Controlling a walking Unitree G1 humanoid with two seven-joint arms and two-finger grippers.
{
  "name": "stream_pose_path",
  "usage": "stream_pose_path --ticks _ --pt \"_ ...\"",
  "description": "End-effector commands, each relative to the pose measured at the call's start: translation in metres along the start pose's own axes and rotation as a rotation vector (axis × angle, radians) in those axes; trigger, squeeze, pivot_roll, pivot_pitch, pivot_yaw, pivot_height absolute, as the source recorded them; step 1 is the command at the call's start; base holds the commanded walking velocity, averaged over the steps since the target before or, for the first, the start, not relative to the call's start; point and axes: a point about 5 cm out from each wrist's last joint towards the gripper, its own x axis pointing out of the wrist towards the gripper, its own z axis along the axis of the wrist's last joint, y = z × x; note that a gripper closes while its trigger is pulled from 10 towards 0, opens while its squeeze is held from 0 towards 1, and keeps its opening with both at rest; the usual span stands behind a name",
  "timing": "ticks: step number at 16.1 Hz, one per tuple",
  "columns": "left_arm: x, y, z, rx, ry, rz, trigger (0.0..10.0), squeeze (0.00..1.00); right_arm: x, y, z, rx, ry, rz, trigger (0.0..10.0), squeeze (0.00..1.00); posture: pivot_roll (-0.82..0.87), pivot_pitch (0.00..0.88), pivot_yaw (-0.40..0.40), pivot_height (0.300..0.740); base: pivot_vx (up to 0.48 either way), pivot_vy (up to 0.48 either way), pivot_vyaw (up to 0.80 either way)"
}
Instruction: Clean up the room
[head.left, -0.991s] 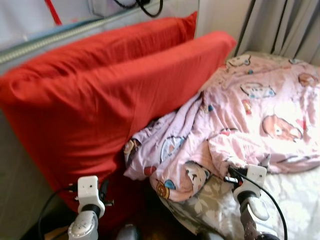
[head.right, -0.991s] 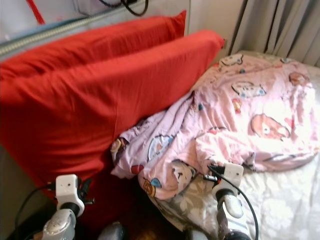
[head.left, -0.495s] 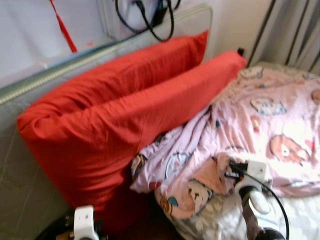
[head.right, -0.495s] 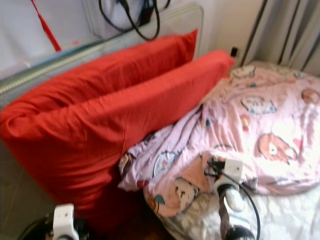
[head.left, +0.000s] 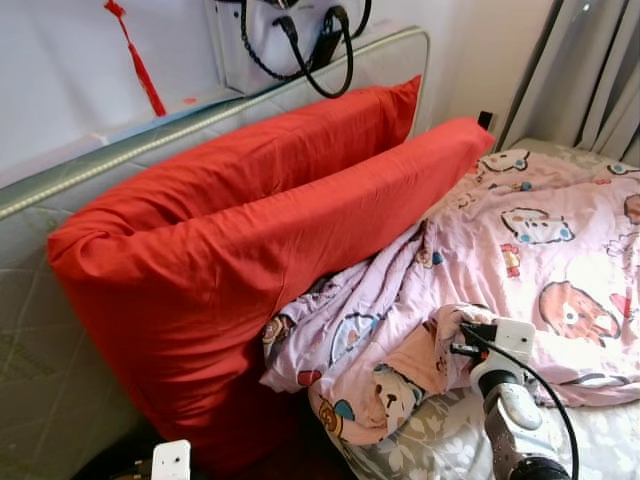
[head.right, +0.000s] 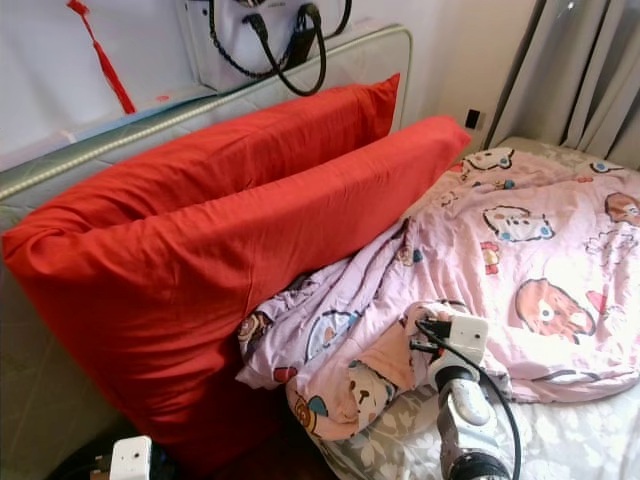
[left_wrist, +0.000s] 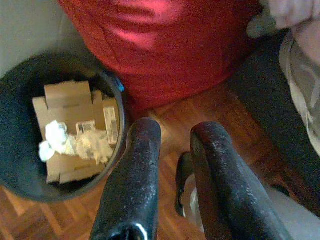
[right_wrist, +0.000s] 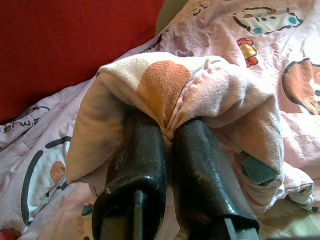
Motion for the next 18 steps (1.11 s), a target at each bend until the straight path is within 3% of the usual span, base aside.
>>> stream_pose_path --ticks 1,12,18 --pt "-0.0009 0.0037 -0.0044 0.009 0.028 0.014 10.0 0.00 0.0017 0.0021 0.0026 0.010 -0.010 -0.002 10.0 0.00 0.05 0.000 0.024 0.740 0.000 0.000 0.00" --pt "-0.0008 0.0019 -0.0048 0.006 0.030 0.004 10.0 0.00 0.0010 0.0059 0.0033 -0.009 -0.033 -0.006 10.0 0.00 0.06 0.000 0.040 0.740 0.000 0.000 0.00" --pt "-0.0026 0.0043 -0.0094 0.005 0.044 0.009 10.0 0.00 0.0019 0.0057 0.0114 -0.043 -0.088 -0.014 10.0 0.00 0.06 0.000 0.041 0.740 -0.248 0.000 0.00"
